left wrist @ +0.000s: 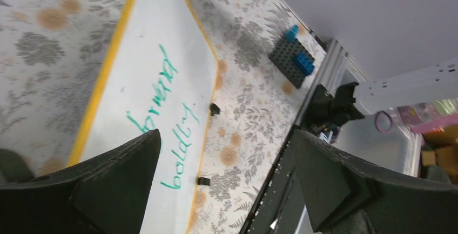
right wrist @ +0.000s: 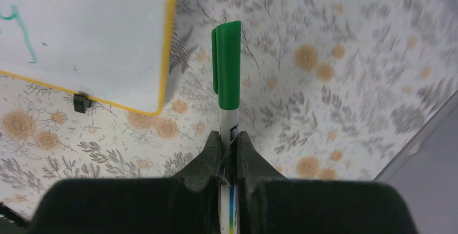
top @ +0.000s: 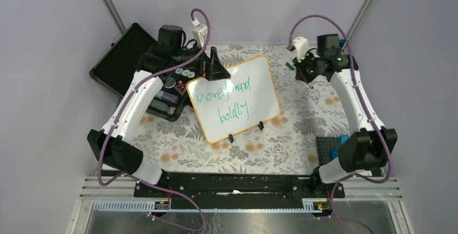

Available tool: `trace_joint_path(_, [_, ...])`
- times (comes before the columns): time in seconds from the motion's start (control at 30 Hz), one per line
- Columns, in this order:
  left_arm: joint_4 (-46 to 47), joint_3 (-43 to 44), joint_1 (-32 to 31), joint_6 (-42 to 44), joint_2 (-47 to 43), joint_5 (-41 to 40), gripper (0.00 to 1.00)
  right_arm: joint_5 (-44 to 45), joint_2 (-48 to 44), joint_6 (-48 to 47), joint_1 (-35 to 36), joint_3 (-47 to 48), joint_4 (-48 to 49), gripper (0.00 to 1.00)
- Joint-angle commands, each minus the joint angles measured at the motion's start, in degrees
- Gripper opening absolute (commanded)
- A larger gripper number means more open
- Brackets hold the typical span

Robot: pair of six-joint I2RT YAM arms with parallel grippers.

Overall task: Write a sentence on the whiteboard
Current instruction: Place the whiteboard marker at the center of the board.

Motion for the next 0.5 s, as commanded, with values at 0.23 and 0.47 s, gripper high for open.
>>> trace_joint_path(0.23, [3.0, 1.7, 5.1, -2.0, -3.1, -12.7, 0.99, -4.0, 12.2, 13.2, -18.7, -3.5, 5.2, 0.0])
trace_joint_path(0.47, [3.0, -0.8, 7.5, -1.3, -4.2, -12.4, 0.99, 0.1, 19.2, 15.8, -20.5, -7.5, 11.6, 0.0])
